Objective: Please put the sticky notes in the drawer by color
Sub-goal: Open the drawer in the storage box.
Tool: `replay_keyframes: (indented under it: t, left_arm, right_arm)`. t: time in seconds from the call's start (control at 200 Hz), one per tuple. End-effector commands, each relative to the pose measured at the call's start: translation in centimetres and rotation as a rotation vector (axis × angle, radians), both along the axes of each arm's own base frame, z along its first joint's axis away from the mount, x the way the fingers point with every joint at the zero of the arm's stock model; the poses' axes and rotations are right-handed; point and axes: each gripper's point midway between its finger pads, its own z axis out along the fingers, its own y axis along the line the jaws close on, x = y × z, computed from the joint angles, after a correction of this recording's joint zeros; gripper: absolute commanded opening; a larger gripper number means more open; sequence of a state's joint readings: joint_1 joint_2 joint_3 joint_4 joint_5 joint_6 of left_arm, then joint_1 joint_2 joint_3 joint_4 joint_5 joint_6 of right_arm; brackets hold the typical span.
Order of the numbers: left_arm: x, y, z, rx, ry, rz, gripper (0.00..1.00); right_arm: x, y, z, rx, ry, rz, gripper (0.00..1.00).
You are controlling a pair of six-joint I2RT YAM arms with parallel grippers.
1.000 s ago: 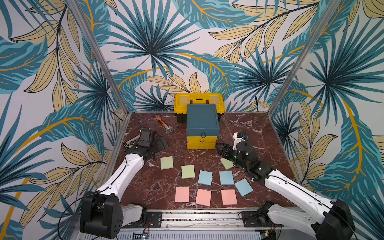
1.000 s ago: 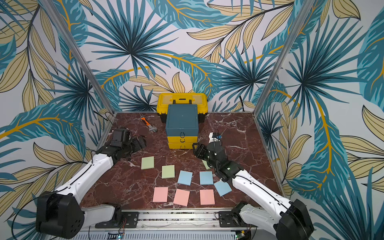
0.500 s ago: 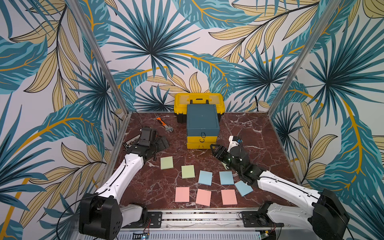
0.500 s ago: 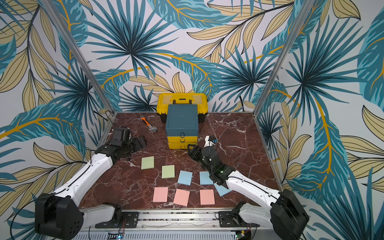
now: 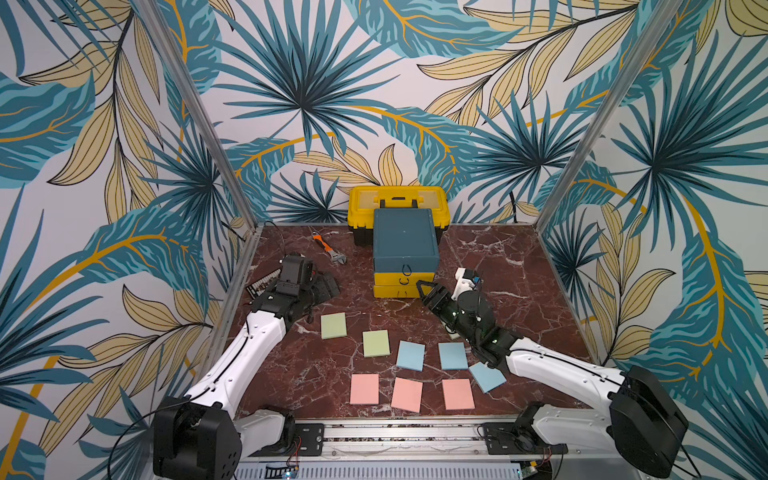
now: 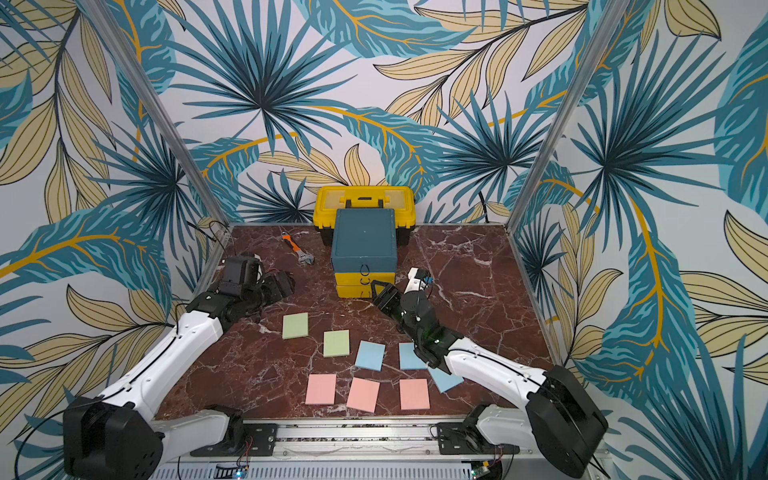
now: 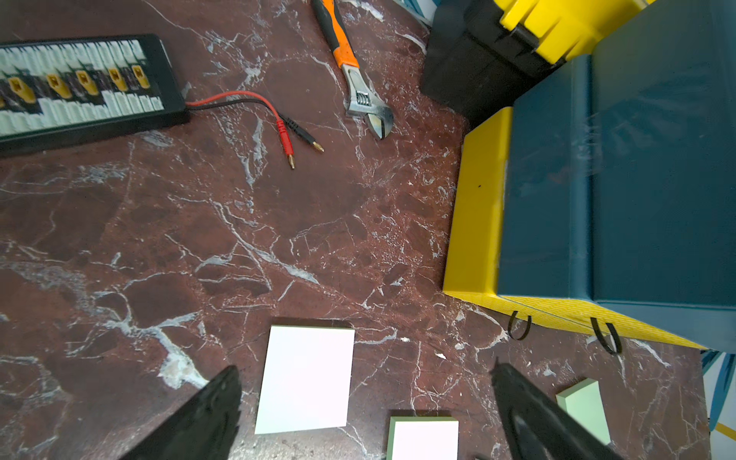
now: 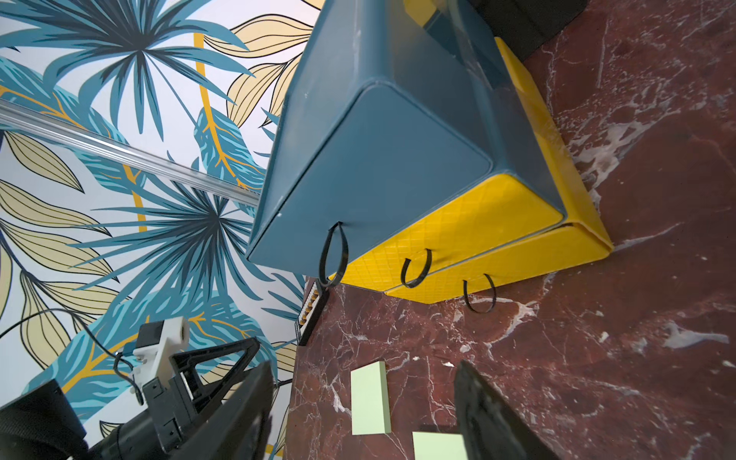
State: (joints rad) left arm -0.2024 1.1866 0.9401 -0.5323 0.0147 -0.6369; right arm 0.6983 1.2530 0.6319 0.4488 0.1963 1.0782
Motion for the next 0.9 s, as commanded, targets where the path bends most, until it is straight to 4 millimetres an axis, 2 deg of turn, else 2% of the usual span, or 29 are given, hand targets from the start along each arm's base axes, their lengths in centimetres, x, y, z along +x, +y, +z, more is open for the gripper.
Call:
replay_keyframes:
  t: [0.0, 0.315, 0.641, 0.896]
  left_arm:
    - [-0.7, 0.2, 0.6, 0.006, -0.019, 0.006, 1.0]
    - [-0.9, 0.2, 0.5, 0.007, -0.029, -0.005, 1.0]
    - [-1.4, 0.3, 0.5, 0.015, -0.039, -0.012, 1.0]
    - [-1.2, 0.3, 0.8, 0.02, -0.049, -0.02, 1.0]
  right_arm:
    - [0.4, 1.4, 1.0, 0.105, -0.028, 0.032, 0.71]
    - [2.3, 5.2, 1.5, 0.261, -0.043, 0.117, 0.6]
    - [3.5, 5.7, 2.2, 0.234, -0.066, 0.102, 0.57]
    - [4.3, 6.1, 1.1, 0.254, -0.035, 0.097, 0.56]
